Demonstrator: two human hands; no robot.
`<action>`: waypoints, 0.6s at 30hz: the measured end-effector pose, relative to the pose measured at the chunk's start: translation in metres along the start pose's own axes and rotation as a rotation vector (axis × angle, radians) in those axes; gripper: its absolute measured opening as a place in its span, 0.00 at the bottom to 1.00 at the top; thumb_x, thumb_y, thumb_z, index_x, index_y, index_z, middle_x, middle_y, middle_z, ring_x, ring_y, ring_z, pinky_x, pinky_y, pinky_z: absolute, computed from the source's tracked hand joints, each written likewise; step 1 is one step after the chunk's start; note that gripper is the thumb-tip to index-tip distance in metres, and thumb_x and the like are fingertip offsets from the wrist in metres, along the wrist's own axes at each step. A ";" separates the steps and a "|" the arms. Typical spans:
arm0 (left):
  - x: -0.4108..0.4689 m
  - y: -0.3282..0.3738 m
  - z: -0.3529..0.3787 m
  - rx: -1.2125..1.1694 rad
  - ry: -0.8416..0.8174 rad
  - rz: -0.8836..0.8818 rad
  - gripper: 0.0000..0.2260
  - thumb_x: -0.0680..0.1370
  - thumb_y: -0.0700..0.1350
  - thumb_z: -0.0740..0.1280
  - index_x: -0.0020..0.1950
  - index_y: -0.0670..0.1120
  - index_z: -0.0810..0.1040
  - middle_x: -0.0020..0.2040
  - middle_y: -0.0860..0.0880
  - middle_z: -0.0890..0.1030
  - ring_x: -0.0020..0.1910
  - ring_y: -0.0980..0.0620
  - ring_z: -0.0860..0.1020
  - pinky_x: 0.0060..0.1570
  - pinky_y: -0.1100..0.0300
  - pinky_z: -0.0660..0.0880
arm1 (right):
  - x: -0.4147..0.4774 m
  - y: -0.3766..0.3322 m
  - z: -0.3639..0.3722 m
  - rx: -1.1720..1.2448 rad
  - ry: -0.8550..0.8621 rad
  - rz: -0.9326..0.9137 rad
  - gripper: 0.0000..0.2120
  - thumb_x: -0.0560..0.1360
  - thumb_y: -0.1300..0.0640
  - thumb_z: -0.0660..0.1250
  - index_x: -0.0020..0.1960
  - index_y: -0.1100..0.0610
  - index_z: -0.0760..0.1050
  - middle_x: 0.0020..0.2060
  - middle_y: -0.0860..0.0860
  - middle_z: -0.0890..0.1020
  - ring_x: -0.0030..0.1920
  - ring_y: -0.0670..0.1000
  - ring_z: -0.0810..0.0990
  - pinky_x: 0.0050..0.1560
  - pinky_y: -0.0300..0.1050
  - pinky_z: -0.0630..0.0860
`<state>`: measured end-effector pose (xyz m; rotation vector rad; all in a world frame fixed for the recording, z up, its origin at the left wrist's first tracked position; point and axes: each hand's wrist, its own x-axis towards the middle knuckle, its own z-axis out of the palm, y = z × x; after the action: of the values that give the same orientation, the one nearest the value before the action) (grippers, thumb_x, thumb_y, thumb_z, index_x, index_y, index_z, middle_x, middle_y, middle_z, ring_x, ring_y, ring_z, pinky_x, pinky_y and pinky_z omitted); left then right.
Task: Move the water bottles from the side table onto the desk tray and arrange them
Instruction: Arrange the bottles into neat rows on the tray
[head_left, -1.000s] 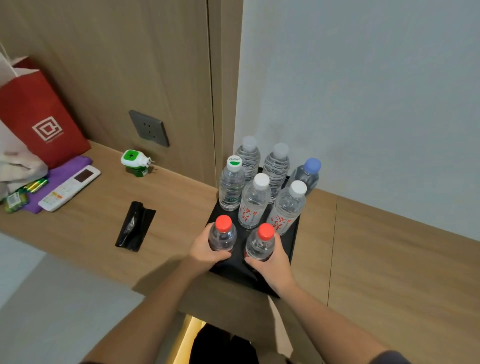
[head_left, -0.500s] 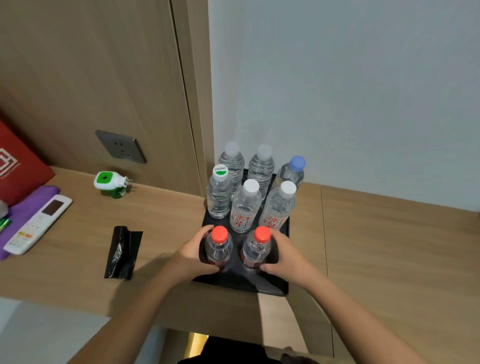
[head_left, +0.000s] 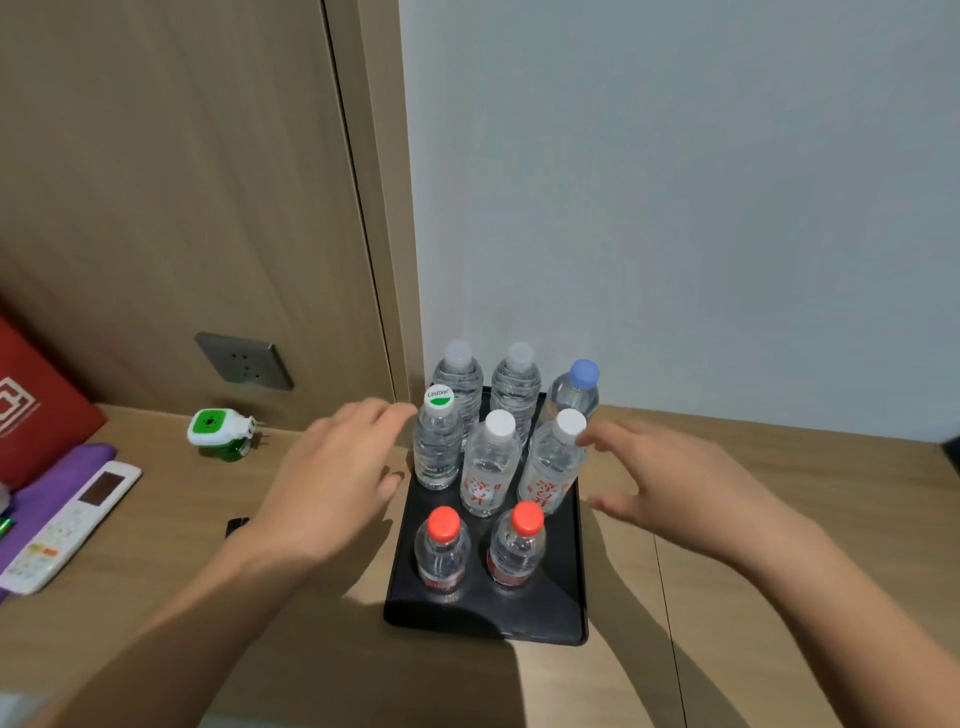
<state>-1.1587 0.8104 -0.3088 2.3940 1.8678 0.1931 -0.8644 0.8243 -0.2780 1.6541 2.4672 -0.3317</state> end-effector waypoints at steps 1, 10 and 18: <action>0.007 0.003 -0.010 0.015 0.046 0.039 0.27 0.72 0.46 0.71 0.70 0.52 0.68 0.63 0.52 0.75 0.62 0.50 0.73 0.57 0.54 0.72 | 0.003 -0.001 -0.011 -0.004 0.040 -0.009 0.24 0.74 0.40 0.66 0.67 0.41 0.64 0.63 0.42 0.75 0.61 0.50 0.76 0.52 0.49 0.76; 0.106 0.019 -0.026 0.156 -0.017 0.102 0.17 0.77 0.40 0.62 0.66 0.46 0.69 0.59 0.47 0.73 0.59 0.45 0.72 0.50 0.51 0.75 | 0.092 -0.003 -0.039 -0.060 0.158 -0.067 0.23 0.76 0.48 0.65 0.70 0.45 0.66 0.63 0.49 0.74 0.61 0.53 0.75 0.44 0.45 0.69; 0.161 0.019 0.013 0.268 -0.279 0.092 0.12 0.79 0.42 0.64 0.62 0.43 0.70 0.52 0.43 0.73 0.50 0.43 0.76 0.39 0.53 0.68 | 0.166 -0.008 -0.009 -0.176 0.004 -0.088 0.21 0.77 0.52 0.63 0.70 0.49 0.67 0.58 0.53 0.75 0.57 0.57 0.78 0.43 0.47 0.69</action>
<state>-1.0998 0.9624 -0.3121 2.5153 1.7514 -0.3906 -0.9344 0.9719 -0.3099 1.4822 2.4962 -0.1164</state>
